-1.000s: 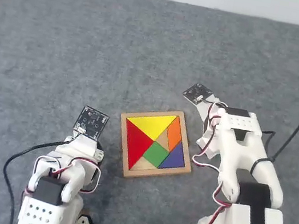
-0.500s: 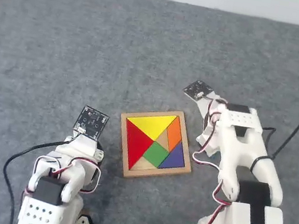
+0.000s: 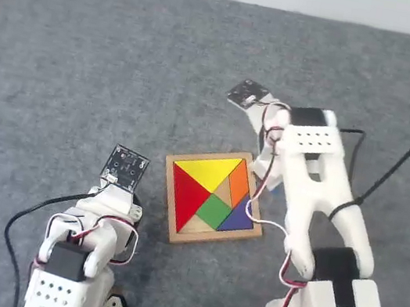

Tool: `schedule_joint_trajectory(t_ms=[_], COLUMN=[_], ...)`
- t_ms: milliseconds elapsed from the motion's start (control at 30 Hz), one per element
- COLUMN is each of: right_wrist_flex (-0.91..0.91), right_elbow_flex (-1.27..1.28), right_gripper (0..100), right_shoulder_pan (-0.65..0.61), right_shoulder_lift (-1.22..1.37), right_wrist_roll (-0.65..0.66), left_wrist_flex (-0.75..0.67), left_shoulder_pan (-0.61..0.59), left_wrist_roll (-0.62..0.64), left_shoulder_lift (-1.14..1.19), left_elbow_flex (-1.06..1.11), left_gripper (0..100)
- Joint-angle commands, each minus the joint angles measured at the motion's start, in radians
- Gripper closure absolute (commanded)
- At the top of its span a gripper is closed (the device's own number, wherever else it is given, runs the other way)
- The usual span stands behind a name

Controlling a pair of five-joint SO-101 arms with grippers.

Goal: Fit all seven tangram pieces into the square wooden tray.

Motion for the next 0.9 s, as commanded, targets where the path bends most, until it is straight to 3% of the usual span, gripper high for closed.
schedule_joint_trajectory(t_ms=[0, 400, 867], right_wrist_flex=[0.019, 0.013, 0.012], right_elbow_flex=[-0.057, -0.057, -0.057], right_gripper=[90.5, 90.5, 90.2], right_shoulder_pan=[-0.073, -0.300, -0.415], right_shoulder_lift=[-0.010, -0.001, 0.001], right_wrist_roll=[-0.011, -0.003, 0.055], left_wrist_flex=[0.003, 0.003, 0.003], left_shoulder_pan=[-0.003, -0.003, -0.003], left_wrist_roll=[-0.003, -0.003, -0.003], left_shoulder_lift=[-0.018, -0.018, -0.018], left_elbow_flex=[-0.010, -0.010, -0.010], left_gripper=[98, 98, 98])
